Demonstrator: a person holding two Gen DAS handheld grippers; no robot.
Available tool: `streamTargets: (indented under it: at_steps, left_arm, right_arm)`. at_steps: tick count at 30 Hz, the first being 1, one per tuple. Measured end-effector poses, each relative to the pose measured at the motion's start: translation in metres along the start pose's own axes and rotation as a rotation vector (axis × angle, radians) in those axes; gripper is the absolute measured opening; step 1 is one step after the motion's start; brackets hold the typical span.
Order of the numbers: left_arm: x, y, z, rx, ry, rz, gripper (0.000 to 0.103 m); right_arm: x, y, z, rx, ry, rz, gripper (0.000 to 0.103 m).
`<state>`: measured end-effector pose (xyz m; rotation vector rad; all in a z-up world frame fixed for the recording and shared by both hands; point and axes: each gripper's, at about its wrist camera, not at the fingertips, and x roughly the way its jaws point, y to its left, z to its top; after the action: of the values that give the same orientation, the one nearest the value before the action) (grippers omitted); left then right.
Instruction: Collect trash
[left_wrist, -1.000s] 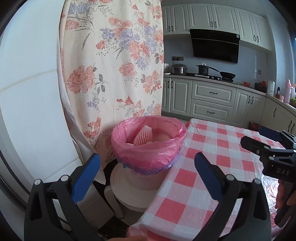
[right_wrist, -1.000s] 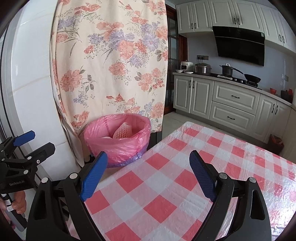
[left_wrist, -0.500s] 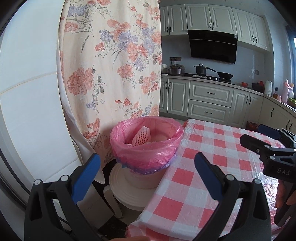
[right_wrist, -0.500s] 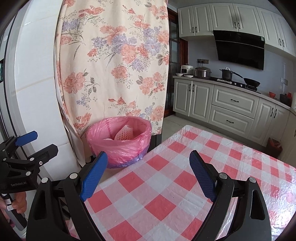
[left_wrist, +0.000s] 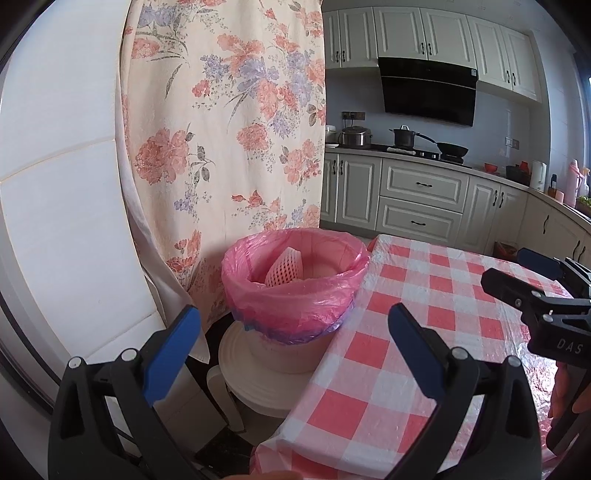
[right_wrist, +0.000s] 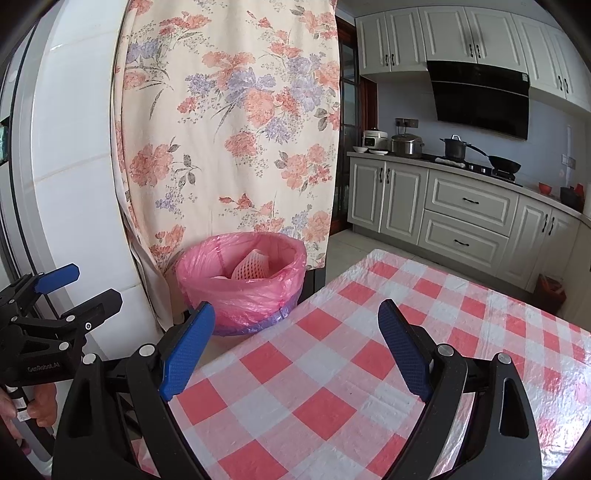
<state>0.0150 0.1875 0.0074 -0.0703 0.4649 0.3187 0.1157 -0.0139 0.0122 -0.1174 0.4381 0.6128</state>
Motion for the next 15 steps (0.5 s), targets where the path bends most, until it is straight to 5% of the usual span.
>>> streamTargets:
  at_steps: [15]
  left_arm:
    - [0.0005,-0.0001,-0.0024,-0.003,0.008,0.000,0.098]
  right_arm:
    - [0.0075,-0.0026,-0.0078,0.005,0.027,-0.018,0.085]
